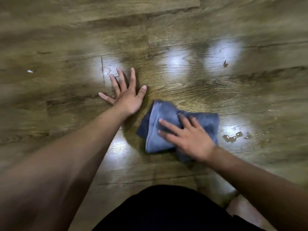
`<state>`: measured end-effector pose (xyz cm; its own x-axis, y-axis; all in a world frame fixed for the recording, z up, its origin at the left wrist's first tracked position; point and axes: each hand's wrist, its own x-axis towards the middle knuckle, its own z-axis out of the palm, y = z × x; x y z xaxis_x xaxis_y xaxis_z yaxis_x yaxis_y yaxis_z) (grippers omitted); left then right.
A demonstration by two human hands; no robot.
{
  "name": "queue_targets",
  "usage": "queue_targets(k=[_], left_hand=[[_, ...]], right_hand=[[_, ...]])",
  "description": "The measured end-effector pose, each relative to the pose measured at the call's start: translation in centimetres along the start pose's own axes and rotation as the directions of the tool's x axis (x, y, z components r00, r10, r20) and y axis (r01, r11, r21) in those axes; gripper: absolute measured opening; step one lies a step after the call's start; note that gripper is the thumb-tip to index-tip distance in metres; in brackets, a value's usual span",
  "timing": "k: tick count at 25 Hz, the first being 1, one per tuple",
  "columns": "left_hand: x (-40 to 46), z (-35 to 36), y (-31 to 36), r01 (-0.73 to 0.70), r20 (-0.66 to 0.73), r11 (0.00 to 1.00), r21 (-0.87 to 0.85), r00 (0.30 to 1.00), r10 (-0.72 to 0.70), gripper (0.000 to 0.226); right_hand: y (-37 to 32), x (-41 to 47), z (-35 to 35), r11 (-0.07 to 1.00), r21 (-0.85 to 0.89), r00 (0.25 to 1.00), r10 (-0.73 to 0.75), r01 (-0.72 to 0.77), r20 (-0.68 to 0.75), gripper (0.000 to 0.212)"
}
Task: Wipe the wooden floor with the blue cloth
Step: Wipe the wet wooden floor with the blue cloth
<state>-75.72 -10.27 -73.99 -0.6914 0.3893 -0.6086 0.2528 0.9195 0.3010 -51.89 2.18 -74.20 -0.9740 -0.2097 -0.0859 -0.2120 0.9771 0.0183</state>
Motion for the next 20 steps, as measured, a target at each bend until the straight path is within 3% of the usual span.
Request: queue_targets(k=[2, 3, 6, 8, 10, 12, 14, 16, 17, 20], left_hand=[[0.7, 0.2, 0.8, 0.037, 0.06, 0.998, 0.051, 0.997, -0.04, 0.08], [1.0, 0.2, 0.9, 0.044, 0.093, 0.996, 0.084, 0.994, -0.051, 0.084], [1.4, -0.2, 0.6, 0.05, 0.165, 0.99, 0.13, 0.984, -0.071, 0.091], [1.6, -0.4, 0.6, 0.059, 0.189, 0.987, 0.15, 0.978, -0.087, 0.09], [1.8, -0.5, 0.8, 0.073, 0.213, 0.984, 0.16, 0.971, -0.107, 0.088], [1.6, -0.1, 1.3, 0.092, 0.168, 0.977, 0.191, 0.978, -0.125, 0.087], [0.9, 0.4, 2.2, 0.099, 0.039, 0.971, 0.215, 0.993, -0.11, 0.083], [-0.3, 1.4, 4.5, -0.035, -0.067, 0.967, 0.252, 0.996, 0.053, 0.078], [-0.7, 1.9, 6.1, -0.137, -0.055, 0.949, 0.284, 0.986, 0.159, 0.078], [-1.2, 3.2, 12.2, -0.414, 0.176, 0.84, 0.349, 0.91, 0.376, 0.086]], right_hand=[[6.0, 0.8, -0.3, 0.964, 0.0, 0.964, 0.267, -0.267, -0.004, 0.068], [8.9, 1.0, -0.5, 0.911, 0.02, 0.912, 0.411, -0.411, 0.004, 0.064], [14.5, 1.7, -0.9, 0.626, 0.115, 0.636, 0.767, -0.771, 0.082, 0.052], [13.7, 2.8, -1.2, 0.501, 0.102, 0.51, 0.852, -0.86, 0.116, 0.053], [10.0, 3.6, -1.7, 0.494, 0.082, 0.501, 0.854, -0.865, 0.142, 0.056], [4.5, 3.4, -2.0, 0.552, 0.105, 0.562, 0.815, -0.827, 0.141, 0.059], [-1.9, 2.7, -1.9, 0.62, 0.138, 0.635, 0.764, -0.772, 0.118, 0.061], [-6.7, 1.1, -2.1, 0.666, 0.153, 0.684, 0.716, -0.73, 0.143, 0.063], [-7.9, 0.1, -2.0, 0.689, 0.142, 0.703, 0.693, -0.711, 0.162, 0.064], [-7.9, -3.8, -1.5, 0.624, 0.134, 0.639, 0.748, -0.769, 0.182, 0.065]])
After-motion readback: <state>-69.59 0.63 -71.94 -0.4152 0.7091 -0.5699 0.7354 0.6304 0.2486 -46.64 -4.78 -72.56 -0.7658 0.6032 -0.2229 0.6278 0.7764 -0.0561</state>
